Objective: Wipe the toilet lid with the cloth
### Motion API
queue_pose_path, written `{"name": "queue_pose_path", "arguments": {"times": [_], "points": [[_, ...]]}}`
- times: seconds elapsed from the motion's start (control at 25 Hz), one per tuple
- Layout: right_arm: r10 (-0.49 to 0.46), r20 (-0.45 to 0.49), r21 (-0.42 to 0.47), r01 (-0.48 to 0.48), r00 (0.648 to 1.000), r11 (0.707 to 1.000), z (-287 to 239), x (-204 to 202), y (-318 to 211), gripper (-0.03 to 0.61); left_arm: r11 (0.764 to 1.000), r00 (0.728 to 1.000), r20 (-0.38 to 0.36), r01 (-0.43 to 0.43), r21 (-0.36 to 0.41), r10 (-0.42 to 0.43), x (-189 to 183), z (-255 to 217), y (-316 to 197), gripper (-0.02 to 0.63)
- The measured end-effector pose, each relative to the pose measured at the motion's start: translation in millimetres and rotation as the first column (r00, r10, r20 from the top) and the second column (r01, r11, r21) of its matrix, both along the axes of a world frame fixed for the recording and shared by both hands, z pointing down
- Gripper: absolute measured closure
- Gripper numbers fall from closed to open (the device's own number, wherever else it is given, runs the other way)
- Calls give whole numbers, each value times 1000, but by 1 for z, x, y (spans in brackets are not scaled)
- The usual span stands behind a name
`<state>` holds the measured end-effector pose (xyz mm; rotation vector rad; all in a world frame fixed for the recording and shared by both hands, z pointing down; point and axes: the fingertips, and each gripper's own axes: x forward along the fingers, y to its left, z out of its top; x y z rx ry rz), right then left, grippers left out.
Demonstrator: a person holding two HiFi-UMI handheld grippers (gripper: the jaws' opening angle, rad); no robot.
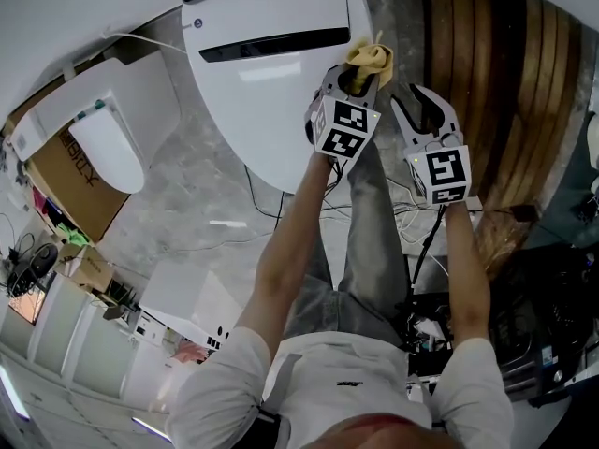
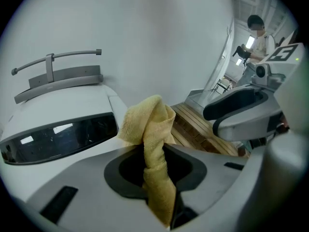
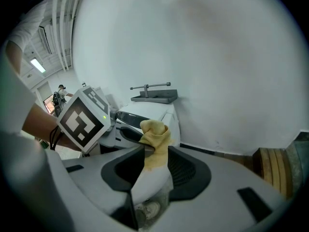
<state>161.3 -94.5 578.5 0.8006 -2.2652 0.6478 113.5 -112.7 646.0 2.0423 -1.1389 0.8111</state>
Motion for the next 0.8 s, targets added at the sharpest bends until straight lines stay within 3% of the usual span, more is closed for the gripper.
{"name": "queue_pose_path", "arguments": {"times": [0.8], "points": [[-55, -13, 4, 55, 998, 998, 0, -68, 13, 417, 996, 996, -22, 91, 3, -91, -74, -3, 16, 508]]}}
